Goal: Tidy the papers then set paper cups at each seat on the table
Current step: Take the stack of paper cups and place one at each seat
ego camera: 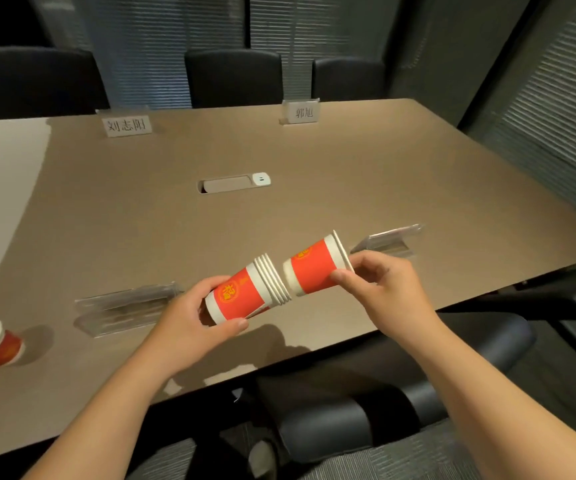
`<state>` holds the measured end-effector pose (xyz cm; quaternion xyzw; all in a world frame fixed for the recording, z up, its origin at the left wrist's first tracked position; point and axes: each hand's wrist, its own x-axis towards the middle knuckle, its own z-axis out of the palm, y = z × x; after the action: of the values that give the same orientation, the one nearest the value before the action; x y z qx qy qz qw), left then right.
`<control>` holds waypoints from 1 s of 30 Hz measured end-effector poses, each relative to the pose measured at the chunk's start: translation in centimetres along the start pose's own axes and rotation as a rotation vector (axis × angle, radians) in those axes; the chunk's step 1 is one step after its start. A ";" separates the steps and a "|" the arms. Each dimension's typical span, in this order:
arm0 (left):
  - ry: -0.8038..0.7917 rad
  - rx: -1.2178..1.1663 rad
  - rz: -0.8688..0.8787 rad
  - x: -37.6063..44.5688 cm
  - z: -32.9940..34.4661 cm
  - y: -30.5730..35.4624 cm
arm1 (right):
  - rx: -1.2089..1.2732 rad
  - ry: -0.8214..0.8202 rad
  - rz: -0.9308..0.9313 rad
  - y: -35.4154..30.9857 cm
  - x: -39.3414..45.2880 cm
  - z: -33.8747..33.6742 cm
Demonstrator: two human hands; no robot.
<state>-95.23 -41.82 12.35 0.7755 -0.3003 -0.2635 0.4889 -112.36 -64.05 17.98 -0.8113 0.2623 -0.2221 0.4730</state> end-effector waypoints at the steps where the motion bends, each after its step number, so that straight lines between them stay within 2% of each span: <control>1: 0.012 0.019 -0.015 0.7 0.1 -0.2 | -0.031 0.015 0.004 0.8 0.8 -0.3; 3: 0.024 0.062 -0.034 2.7 0.3 -1.2 | -0.158 0.042 -0.005 2.6 2.9 -0.6; 6: -0.003 0.095 -0.056 4.7 0.5 -1.8 | -0.424 -0.002 -0.031 5.3 4.6 0.1; 13: -0.088 0.104 -0.057 8.0 2.1 -2.3 | -0.875 -0.176 -0.092 11.0 8.5 2.5; 16: -0.095 0.086 -0.063 8.2 2.6 -2.8 | -1.002 -0.264 -0.051 12.9 9.5 4.0; 20: -0.058 0.025 -0.104 8.4 3.1 -2.8 | -1.079 -0.412 0.010 16.1 10.3 5.4; 24: -0.059 0.025 -0.113 8.8 3.5 -2.4 | -1.103 -0.462 -0.014 18.2 10.6 5.6; 27: -0.049 0.047 -0.114 9.0 3.7 -2.1 | -0.906 -0.465 -0.053 17.8 10.3 5.2; 30: -0.064 0.081 -0.092 9.6 4.6 -1.6 | -0.699 -0.335 -0.109 15.8 10.1 3.6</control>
<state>-91.59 -51.02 8.01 0.7989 -0.2901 -0.2980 0.4344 -105.89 -74.68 3.55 -0.9613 0.1976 -0.0087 0.1920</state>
